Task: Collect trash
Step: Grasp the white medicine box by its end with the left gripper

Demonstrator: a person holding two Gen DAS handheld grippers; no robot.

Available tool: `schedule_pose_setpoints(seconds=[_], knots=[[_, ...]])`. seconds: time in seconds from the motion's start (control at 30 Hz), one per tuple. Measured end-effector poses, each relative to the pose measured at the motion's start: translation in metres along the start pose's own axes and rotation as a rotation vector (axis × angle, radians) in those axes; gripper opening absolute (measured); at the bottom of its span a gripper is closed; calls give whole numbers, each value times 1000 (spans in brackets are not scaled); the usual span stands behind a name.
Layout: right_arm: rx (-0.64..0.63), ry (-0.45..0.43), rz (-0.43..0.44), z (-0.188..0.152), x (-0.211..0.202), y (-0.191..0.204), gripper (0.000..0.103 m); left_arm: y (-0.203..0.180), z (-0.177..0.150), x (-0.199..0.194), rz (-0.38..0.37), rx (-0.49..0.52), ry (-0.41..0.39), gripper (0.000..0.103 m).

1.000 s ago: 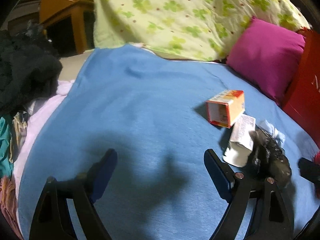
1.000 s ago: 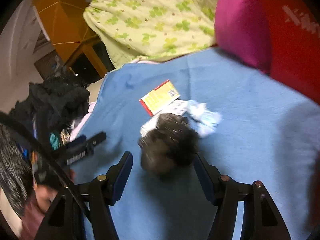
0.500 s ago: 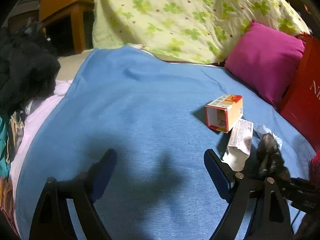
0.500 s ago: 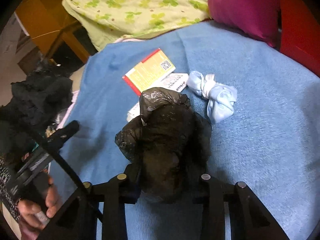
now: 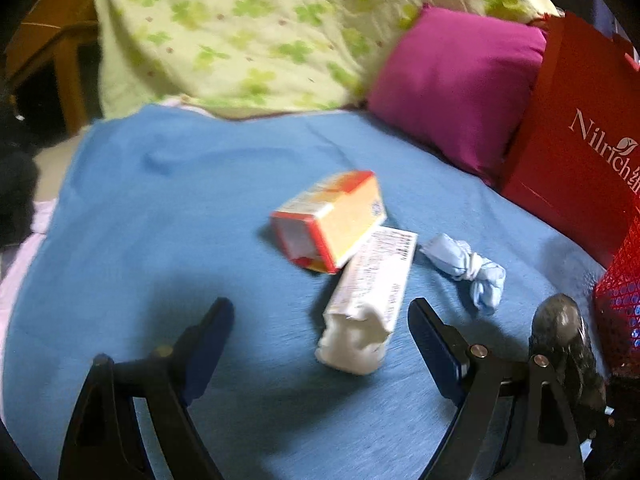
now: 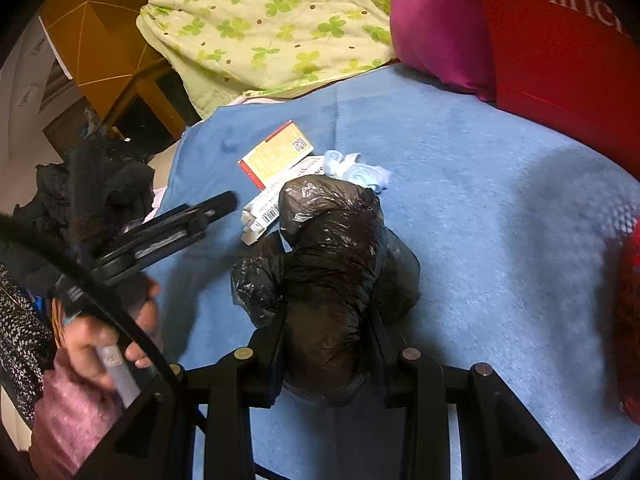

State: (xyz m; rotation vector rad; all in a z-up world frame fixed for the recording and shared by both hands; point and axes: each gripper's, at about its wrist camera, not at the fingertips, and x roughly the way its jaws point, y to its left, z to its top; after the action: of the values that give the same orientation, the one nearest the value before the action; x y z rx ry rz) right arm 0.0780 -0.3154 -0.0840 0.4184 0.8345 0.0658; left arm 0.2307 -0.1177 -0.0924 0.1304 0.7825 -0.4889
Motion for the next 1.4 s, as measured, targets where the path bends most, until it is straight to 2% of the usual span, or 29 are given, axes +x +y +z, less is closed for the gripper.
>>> schedule_pose_setpoints(seconds=[0.2, 0.33, 0.37, 0.43, 0.47, 0.5, 0.6, 0.9, 1.0, 1.2, 1.4], knots=[[23, 12, -6, -1, 1, -9, 36, 2, 9, 26, -72, -77, 76, 88], [38, 22, -3, -2, 4, -12, 36, -1, 12, 30, -99, -80, 105, 88], [38, 25, -4, -2, 5, -12, 36, -2, 12, 32, -97, -78, 113, 87], [36, 27, -9, -3, 7, -10, 36, -2, 11, 40, -84, -77, 152, 73], [36, 28, -11, -4, 8, -9, 36, -2, 11, 43, -95, -80, 165, 61], [35, 29, -11, -4, 8, -9, 36, -2, 10, 45, -103, -87, 177, 55], [29, 30, -19, -5, 6, -6, 36, -3, 9, 42, -95, -67, 156, 51], [5, -18, -31, -5, -21, 6, 36, -15, -12, 16, -93, -52, 175, 49], [-2, -25, -28, -8, -27, 10, 36, -17, -22, 4, -56, -33, 175, 49], [-15, -28, -18, -16, -37, 13, 36, -19, -46, -32, 95, -9, 140, 49], [-30, -4, -4, -23, -40, 17, 36, -17, -70, -62, 169, -47, 127, 49]])
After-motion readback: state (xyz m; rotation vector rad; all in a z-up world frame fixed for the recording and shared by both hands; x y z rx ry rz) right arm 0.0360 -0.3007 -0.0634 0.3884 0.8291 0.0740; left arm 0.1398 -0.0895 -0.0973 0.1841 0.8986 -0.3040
